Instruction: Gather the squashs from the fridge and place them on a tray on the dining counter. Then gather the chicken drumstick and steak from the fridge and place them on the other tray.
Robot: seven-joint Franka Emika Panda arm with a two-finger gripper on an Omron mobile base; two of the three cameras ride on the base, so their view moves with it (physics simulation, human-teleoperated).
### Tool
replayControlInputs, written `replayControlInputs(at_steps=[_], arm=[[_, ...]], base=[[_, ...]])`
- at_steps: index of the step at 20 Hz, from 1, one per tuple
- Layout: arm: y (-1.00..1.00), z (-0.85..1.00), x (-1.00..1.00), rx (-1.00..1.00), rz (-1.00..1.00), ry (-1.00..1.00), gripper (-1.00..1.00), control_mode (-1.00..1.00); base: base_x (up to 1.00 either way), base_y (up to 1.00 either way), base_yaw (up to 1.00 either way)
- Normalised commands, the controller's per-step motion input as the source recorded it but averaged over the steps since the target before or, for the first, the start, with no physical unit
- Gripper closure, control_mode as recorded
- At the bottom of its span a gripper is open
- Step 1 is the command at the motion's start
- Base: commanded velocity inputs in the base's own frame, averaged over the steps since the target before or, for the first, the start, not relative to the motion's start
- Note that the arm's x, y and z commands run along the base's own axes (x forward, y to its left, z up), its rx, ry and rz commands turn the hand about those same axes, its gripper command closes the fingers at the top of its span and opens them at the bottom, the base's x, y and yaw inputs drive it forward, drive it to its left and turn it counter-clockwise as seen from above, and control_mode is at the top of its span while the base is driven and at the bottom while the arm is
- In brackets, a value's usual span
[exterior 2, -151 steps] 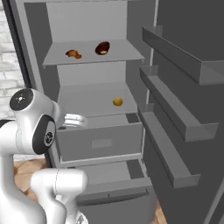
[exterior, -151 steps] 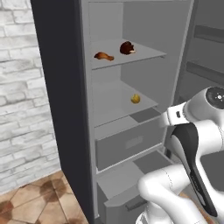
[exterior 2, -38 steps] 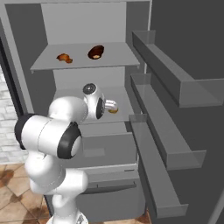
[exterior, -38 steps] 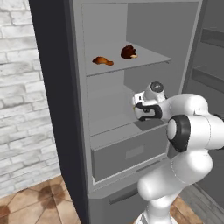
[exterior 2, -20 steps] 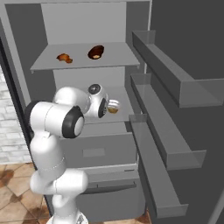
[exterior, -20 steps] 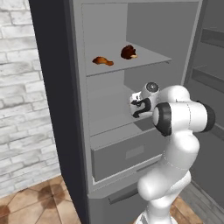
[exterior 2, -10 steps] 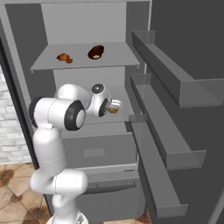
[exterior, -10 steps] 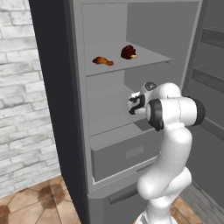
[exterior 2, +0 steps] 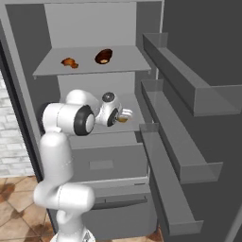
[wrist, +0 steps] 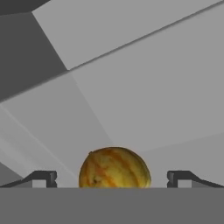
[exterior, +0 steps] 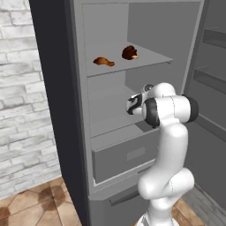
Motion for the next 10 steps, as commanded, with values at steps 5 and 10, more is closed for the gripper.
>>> replayControlInputs(at_steps=[5, 10], arm=[[0.0, -0.19, 0.23, 0.0, 0.0, 0.0, -1.0, -1.0], [0.0, -0.13, 0.27, 0.0, 0.0, 0.0, -1.0, -1.0]], base=[[0.0, 0.0, 0.0], [0.0, 0.0, 0.0]])
